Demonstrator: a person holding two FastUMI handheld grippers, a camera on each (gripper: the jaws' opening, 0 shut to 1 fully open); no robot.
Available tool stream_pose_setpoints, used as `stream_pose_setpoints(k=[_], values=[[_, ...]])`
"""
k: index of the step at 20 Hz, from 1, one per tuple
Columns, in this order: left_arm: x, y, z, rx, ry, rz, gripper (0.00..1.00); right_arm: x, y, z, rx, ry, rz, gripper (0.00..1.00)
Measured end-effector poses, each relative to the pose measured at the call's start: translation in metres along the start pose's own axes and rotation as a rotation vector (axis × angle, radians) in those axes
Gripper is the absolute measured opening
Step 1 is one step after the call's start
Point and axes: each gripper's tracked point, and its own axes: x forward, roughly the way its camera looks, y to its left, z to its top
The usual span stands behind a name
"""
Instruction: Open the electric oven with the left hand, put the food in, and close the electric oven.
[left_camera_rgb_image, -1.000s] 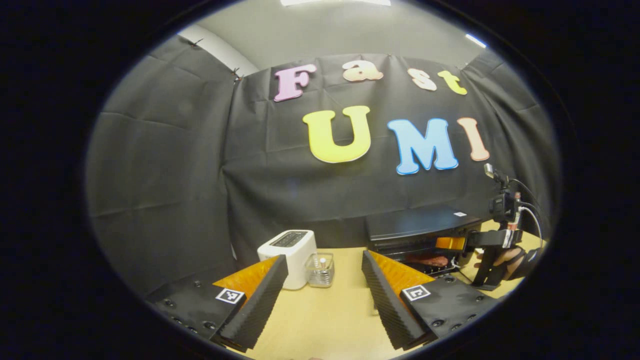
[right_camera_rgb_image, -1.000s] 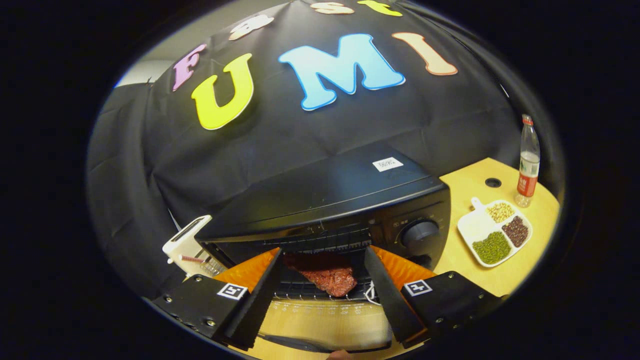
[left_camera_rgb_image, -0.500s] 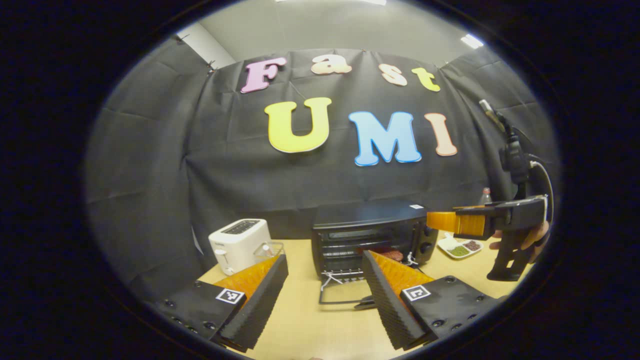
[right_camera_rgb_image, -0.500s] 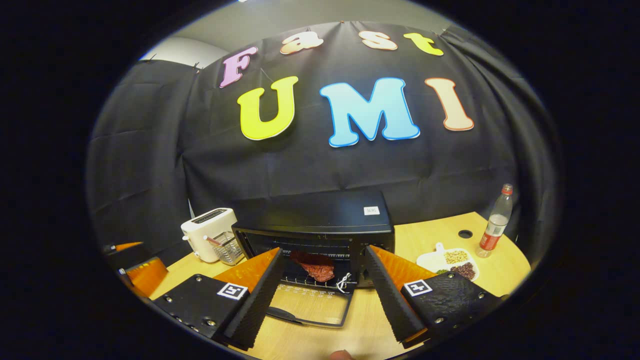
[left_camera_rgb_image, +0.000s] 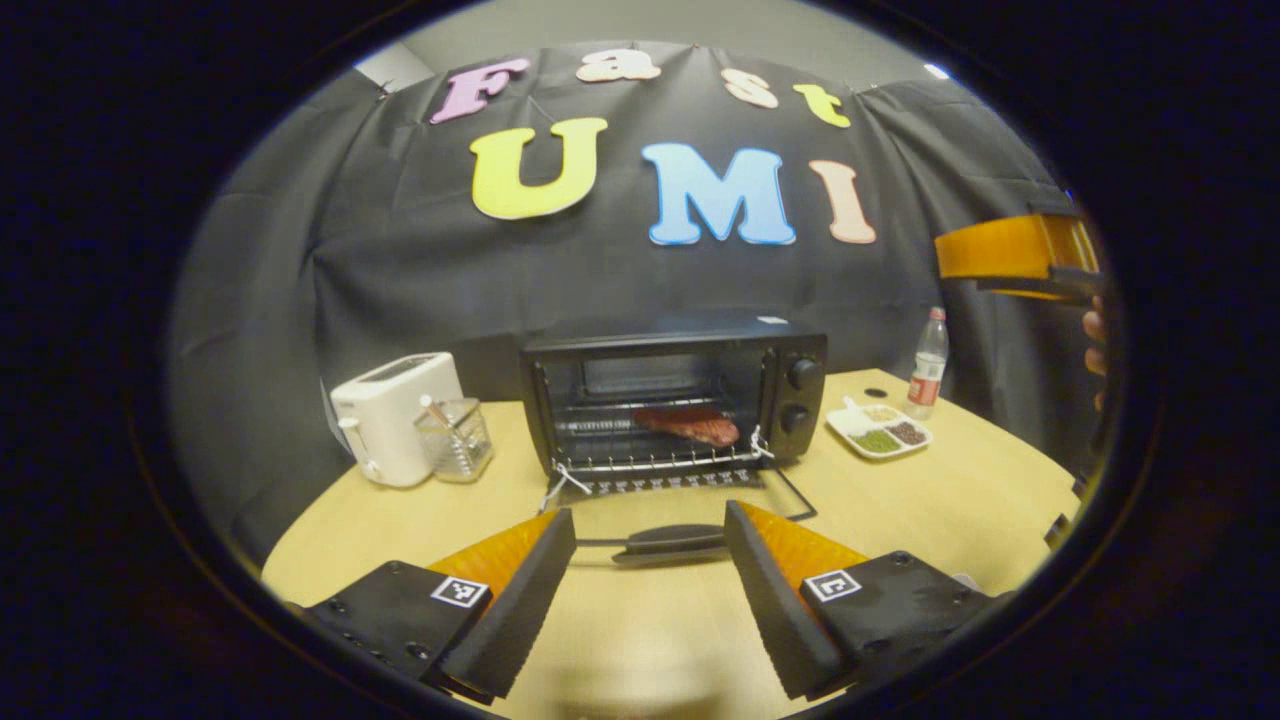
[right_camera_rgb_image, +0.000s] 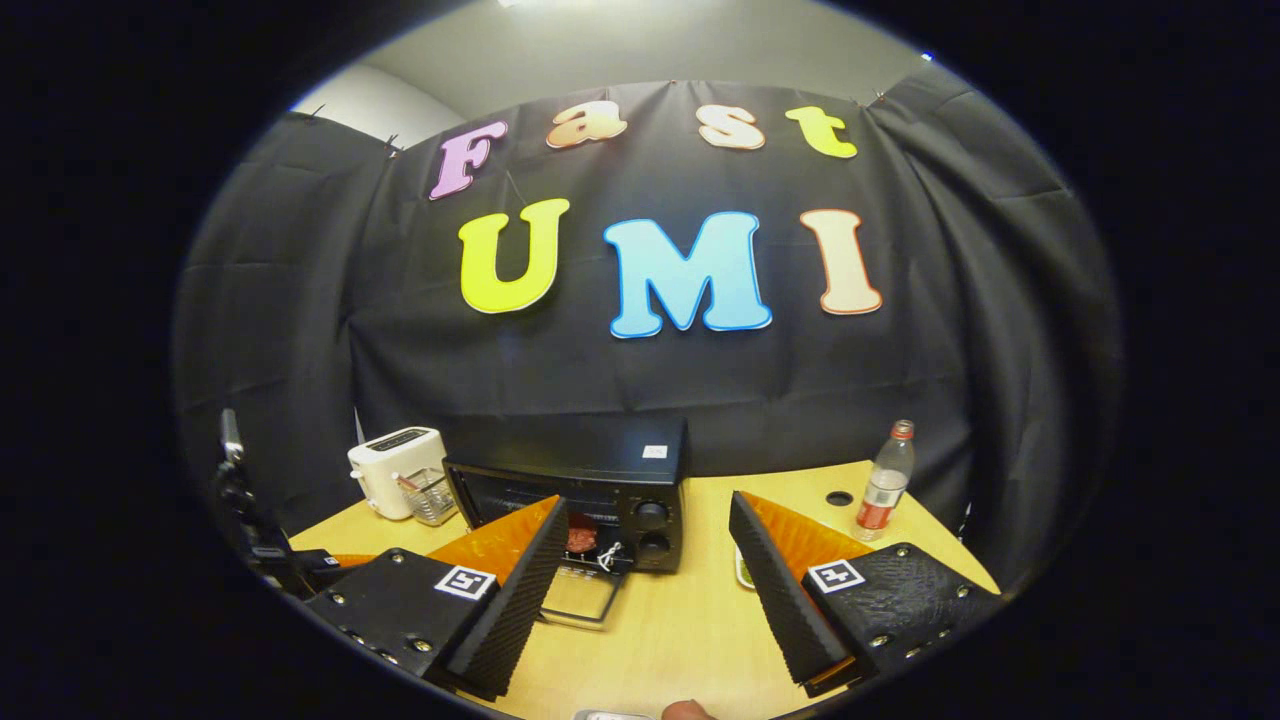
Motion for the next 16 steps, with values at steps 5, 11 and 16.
stream_pose_setpoints(k=[5, 11, 16], values=[[0.027, -0.020, -0.043, -0.025, 0.115, -0.009, 1.00, -0.041, -0.050, 0.004, -0.023, 0.009, -0.123, 0.98], [0.055, -0.026, -0.084, -0.034, 0.237, 0.020, 0.99, -0.079, -0.079, -0.005, 0.025, 0.024, -0.223, 0.98], [0.079, -0.023, -0.103, 0.000, 0.285, 0.043, 0.99, -0.091, -0.089, -0.003, 0.034, 0.022, -0.261, 0.98]])
